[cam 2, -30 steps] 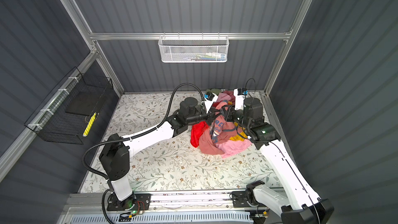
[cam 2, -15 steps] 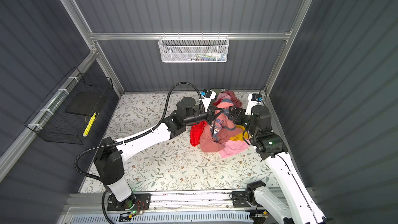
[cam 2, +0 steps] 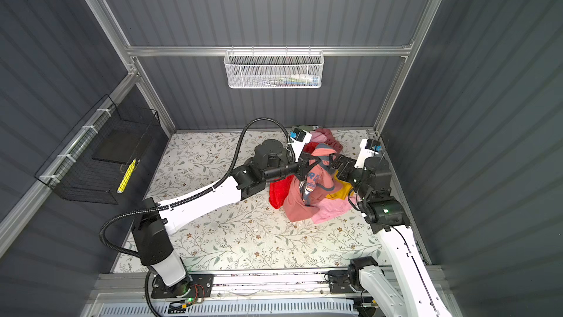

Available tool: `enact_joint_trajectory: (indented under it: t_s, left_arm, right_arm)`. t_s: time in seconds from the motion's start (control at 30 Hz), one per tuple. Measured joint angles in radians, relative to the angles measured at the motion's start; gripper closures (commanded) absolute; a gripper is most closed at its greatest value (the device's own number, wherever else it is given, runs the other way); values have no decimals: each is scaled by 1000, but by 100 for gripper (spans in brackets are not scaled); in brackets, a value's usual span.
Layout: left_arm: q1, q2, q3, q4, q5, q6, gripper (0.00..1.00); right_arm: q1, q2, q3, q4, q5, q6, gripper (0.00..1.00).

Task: Pick out a specific cloth from the pile
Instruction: 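Reach the left gripper to the held sweatshirt and grasp its grey trim, then lift the sweatshirt high with the left gripper while the right gripper releases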

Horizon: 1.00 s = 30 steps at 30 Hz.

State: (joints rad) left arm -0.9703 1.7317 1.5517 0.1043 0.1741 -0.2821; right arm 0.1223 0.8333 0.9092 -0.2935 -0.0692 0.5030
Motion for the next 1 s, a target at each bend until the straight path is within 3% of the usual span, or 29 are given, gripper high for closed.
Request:
enact_joint_trajectory:
  t_s: [0.5, 1.0]
  left_arm:
    - [-17, -53, 100, -200, -126, 148, 100]
    - [-17, -71, 179, -316, -246, 200, 100]
  right_arm:
    - [-28, -61, -78, 169, -148, 31, 1]
    - [-72, 38, -18, 235, -460, 27, 1]
